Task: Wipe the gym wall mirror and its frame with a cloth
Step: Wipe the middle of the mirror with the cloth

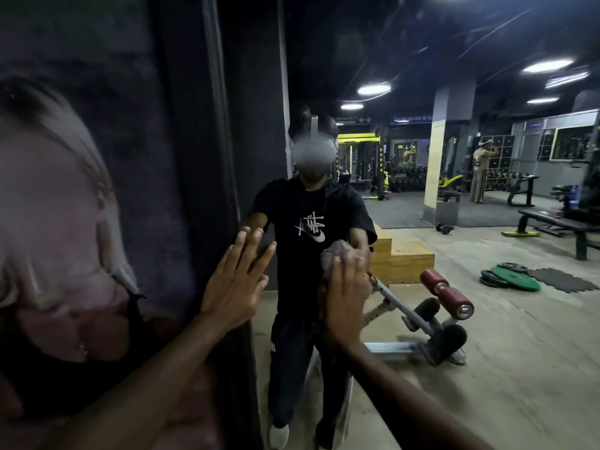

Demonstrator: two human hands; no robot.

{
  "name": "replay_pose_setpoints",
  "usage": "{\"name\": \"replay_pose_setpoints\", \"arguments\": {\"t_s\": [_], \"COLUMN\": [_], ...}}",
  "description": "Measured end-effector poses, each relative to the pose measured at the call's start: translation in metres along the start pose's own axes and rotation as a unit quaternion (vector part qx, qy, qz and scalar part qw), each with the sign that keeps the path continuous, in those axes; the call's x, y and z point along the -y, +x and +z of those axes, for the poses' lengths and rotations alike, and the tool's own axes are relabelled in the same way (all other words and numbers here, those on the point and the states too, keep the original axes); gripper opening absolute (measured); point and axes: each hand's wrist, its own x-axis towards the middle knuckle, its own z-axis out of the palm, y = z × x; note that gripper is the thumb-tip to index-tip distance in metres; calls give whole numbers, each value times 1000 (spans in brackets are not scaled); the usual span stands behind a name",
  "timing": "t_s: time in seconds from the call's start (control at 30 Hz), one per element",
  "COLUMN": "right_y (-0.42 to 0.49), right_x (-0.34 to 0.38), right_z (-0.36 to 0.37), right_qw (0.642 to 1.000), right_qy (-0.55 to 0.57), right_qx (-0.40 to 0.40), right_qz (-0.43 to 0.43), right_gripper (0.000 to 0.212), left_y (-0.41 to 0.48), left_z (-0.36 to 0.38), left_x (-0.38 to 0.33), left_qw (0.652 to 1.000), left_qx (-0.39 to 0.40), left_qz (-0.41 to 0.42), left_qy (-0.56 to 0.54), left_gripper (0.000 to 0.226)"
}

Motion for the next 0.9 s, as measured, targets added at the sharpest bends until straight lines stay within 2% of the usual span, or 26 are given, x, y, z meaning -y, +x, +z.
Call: {"name": "replay_pose_setpoints", "arguments": {"t_s": [0.07,0.1,0.13,0.17,0.23,0.27,0.3,0.37,0.43,0.5,0.53,0.57,0.63,0.67,0.7,0.77,0.83,0.9], "right_y": [16,26,35,42,43,38,34,27,39,73,95,118,158,166,164,129,78,32], "right_x": [-3,-7,-10,-12,0,16,37,68,77,75,75,79,91,102,110,113,91,64], "right_z": [-1,-4,-6,-9,-4,3,14,32,37,28,22,17,8,8,11,21,24,21], "right_qw": [986,975,976,988,998,995,997,997,981,963,964,976,995,995,996,990,964,952], "right_qy": [-31,-48,-49,-37,-6,2,9,10,-13,-44,-56,-60,-45,-32,-35,-49,-73,-85], "right_qx": [53,61,49,18,-61,-77,-65,6,53,62,46,12,-71,-89,-79,-6,68,101], "right_qz": [-156,-208,-208,-150,27,59,39,-76,-186,-257,-256,-211,-52,-4,-14,-135,-245,-274], "right_gripper": [70,72,73,73,72,71,71,69,67,65,65,67,72,71,70,65,58,54], "left_y": [-1,-3,-5,-7,-9,-10,-10,-5,1,5,5,4,1,-1,-4,-12,-26,-43], "left_z": [-2,-3,-4,-4,-5,-6,-7,-12,-19,-24,-25,-25,-23,-21,-18,-12,-6,1], "left_x": [11,19,30,39,55,61,68,78,94,108,113,116,114,110,104,94,87,79], "left_qw": [1000,999,999,999,1000,1000,1000,1000,998,999,999,999,999,999,1000,1000,999,999], "left_qx": [-6,-7,-9,-12,-12,-12,-15,-29,-40,-34,-32,-33,-32,-32,-31,-27,-18,-3], "left_qz": [-1,9,17,17,6,9,13,-6,-35,-18,-4,3,0,-2,-1,3,8,10], "left_qy": [21,33,39,39,24,20,18,0,-14,-10,-6,-1,3,2,1,-10,-25,-36], "left_gripper": [70,71,73,75,83,87,88,88,87,89,88,88,86,86,85,85,86,87]}}
